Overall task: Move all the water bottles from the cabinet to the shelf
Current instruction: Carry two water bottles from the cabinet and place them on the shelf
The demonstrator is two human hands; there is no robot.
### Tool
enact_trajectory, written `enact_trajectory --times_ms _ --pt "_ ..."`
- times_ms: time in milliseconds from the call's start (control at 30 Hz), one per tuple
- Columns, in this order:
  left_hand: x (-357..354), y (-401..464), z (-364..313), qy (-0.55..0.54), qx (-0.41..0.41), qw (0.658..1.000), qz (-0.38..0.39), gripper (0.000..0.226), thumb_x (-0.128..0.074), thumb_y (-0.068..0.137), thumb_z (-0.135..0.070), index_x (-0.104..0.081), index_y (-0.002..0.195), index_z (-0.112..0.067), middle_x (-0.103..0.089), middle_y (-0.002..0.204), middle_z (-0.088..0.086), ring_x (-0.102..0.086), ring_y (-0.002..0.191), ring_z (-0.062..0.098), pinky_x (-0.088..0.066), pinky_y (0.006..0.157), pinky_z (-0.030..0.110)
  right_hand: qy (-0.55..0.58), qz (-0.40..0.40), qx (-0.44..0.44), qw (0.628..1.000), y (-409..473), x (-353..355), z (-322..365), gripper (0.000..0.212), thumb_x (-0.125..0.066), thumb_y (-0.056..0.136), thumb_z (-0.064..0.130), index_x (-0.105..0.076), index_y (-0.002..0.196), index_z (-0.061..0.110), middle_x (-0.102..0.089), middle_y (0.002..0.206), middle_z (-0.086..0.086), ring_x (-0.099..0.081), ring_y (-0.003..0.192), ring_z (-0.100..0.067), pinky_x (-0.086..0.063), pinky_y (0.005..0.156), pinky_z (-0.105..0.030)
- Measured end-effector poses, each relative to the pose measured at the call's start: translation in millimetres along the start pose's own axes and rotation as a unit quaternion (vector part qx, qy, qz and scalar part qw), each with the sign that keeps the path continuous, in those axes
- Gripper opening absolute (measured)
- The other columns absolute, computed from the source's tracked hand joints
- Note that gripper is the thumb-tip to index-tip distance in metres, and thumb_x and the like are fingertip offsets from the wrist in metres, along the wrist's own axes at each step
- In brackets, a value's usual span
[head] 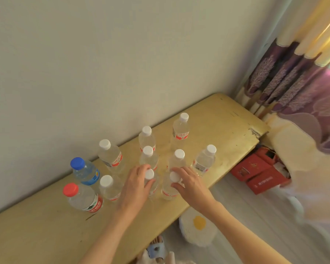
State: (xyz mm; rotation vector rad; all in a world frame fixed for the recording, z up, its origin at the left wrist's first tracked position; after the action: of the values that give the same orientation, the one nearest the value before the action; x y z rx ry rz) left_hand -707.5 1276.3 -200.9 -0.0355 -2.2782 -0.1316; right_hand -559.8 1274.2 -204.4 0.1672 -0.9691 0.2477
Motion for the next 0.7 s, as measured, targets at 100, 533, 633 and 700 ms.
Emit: enact_trajectory --times_ms 100,533,633,700 --pt "-5.1 -4.0 -6.1 -0.030 -0.002 0.999 0.038 0.038 -0.071 0.075 -0.014 -0.055 0.110 -0.013 -0.050 0.097 -0.005 -0.050 0.097 0.018 -0.035 0.080 0.022 0.024 -0.007 -0.034 0.999 -16.5 6.0 -6.9 0.040 -0.062 0.084 0.021 -0.049 0.121 0.011 -0.055 0.116 -0.007 -0.048 0.106 -0.022 -0.033 0.087 -0.023" --pt "-67.4 -93.6 -153.3 -0.039 -0.200 0.962 0.182 0.029 -0.056 0.086 -0.013 -0.049 0.110 -0.026 -0.045 0.106 -0.012 -0.038 0.101 0.003 -0.027 0.084 0.019 0.034 -0.182 -0.174 0.967 -236.7 97.1 -64.0 0.034 -0.061 0.085 0.019 -0.052 0.118 0.014 -0.054 0.112 -0.001 -0.045 0.098 -0.012 -0.034 0.086 -0.018" --pt "-91.0 -144.5 -208.1 -0.063 -0.267 0.937 0.214 0.033 -0.056 0.085 -0.007 -0.045 0.105 -0.031 -0.047 0.104 -0.009 -0.041 0.099 0.006 -0.029 0.085 0.020 0.030 -0.253 -0.218 0.942 -326.6 120.6 -75.2 0.034 -0.064 0.082 0.016 -0.055 0.115 0.012 -0.057 0.110 -0.002 -0.042 0.094 -0.007 -0.032 0.086 -0.016" --pt "-108.6 -178.5 -246.0 -0.077 -0.300 0.921 0.236 0.034 -0.057 0.084 -0.003 -0.047 0.105 -0.028 -0.050 0.103 -0.007 -0.043 0.099 0.008 -0.030 0.085 0.021 0.028 -0.287 -0.249 0.925 -387.0 131.8 -78.5 0.035 -0.064 0.079 0.017 -0.057 0.112 0.009 -0.059 0.107 -0.004 -0.046 0.096 -0.010 -0.033 0.087 -0.015"
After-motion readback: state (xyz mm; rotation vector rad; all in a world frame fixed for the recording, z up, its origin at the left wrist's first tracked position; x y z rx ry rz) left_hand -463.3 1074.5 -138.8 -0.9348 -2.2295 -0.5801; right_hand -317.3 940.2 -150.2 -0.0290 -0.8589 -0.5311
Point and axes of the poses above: each hand's wrist, its own y-axis towards the middle knuckle, its own x-axis out of the back of the hand, z = x × y, the point moved 10 cm from there along y, towards the middle knuckle
